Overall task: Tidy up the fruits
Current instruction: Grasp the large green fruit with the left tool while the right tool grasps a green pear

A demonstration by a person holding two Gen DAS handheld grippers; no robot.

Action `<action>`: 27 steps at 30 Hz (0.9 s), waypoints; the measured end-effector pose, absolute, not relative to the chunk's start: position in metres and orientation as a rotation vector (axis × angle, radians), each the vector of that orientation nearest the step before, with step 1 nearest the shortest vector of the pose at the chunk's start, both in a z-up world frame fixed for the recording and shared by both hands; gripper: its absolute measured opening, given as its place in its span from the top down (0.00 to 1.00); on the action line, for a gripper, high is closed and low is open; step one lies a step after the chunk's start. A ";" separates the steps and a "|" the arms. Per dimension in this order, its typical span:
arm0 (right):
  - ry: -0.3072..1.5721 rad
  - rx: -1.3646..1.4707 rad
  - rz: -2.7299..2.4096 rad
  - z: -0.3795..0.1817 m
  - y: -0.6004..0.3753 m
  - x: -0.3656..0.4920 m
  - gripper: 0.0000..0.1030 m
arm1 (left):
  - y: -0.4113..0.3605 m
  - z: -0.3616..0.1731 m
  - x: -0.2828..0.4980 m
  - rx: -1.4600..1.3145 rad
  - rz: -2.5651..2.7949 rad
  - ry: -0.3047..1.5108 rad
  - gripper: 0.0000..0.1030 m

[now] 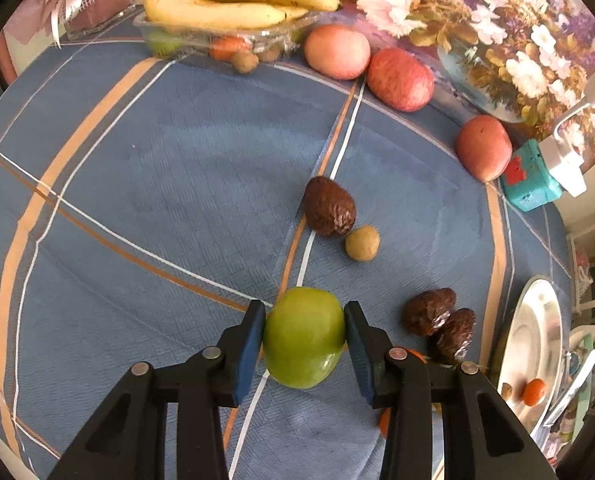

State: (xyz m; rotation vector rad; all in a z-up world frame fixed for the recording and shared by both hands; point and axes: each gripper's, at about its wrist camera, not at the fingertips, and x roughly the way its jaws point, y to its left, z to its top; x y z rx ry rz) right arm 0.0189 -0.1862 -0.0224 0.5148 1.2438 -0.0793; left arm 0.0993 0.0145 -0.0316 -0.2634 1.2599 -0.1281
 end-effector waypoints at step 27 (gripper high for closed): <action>1.146 0.548 -0.062 0.012 -0.196 0.011 0.55 | 0.009 0.011 0.091 -0.274 -0.173 1.156 0.58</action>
